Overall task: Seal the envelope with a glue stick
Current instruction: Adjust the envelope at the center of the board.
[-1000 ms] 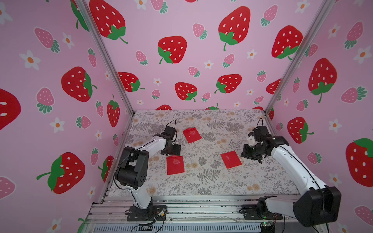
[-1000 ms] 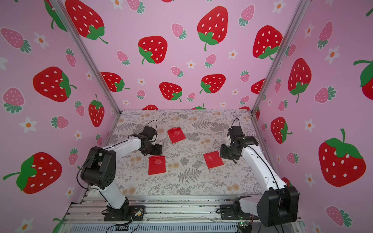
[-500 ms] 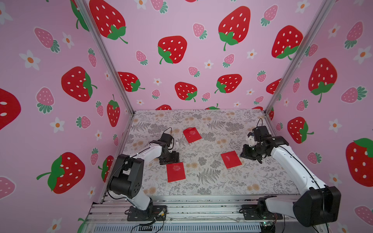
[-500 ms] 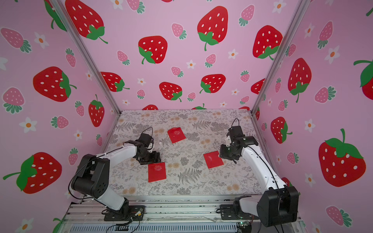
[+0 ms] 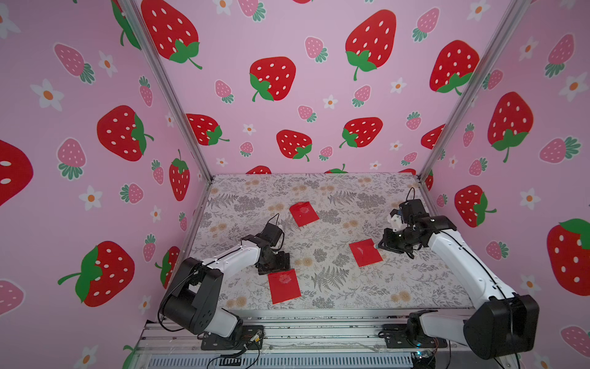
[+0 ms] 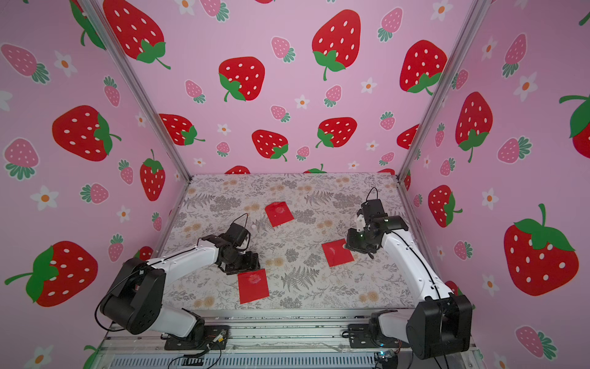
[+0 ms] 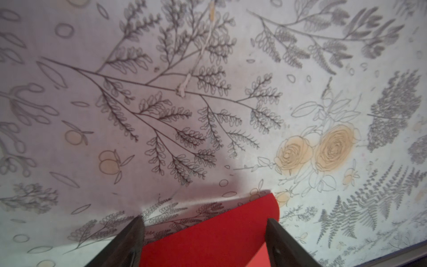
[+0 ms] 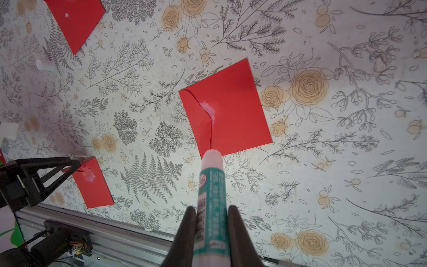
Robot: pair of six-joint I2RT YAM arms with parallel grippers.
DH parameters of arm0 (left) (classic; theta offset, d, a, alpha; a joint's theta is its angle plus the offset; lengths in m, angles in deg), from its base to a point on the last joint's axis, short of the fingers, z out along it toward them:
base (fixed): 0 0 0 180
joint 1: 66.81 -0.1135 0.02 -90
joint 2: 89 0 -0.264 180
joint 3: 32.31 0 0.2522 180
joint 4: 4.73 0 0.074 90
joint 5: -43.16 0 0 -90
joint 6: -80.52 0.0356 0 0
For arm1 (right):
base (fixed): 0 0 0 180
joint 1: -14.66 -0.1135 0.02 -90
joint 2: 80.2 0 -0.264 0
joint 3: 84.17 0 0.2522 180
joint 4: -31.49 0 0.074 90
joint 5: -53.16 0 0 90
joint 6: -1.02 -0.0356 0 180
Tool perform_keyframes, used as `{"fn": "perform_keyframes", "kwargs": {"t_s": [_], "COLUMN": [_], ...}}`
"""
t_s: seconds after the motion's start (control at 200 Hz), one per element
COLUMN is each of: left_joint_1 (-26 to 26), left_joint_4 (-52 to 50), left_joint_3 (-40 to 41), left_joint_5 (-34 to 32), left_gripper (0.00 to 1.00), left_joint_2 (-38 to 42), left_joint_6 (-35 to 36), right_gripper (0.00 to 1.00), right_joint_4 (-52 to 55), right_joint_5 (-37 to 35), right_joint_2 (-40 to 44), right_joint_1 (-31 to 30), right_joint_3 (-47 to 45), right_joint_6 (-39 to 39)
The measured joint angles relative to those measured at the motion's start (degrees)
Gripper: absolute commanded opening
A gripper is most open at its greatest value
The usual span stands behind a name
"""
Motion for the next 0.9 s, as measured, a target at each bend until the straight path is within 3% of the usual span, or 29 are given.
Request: {"fn": "perform_keyframes", "kwargs": {"t_s": [0.275, 0.425, 0.895], "left_joint_1": [4.7, 7.5, 13.5], "left_joint_4": [-7.8, -11.7, -17.2], "left_joint_3": [-8.8, -11.2, -17.2], "left_joint_5": [-2.9, -4.9, -15.0], "left_gripper": [0.79, 0.76, 0.38], "left_joint_2": [-0.4, -4.8, -14.0], "left_joint_6": [9.4, 15.0, 21.7], "right_gripper": [0.00, 0.00, 0.00], "right_joint_4": [-0.1, -0.1, -0.1], "right_joint_5": [0.5, 0.9, 1.1], "right_joint_2": [0.0, 0.0, 0.0], "right_joint_1": [0.0, 0.0, 0.0], "right_joint_3": [0.0, 0.0, 0.0], "right_joint_6": [0.0, 0.0, 0.1]}}
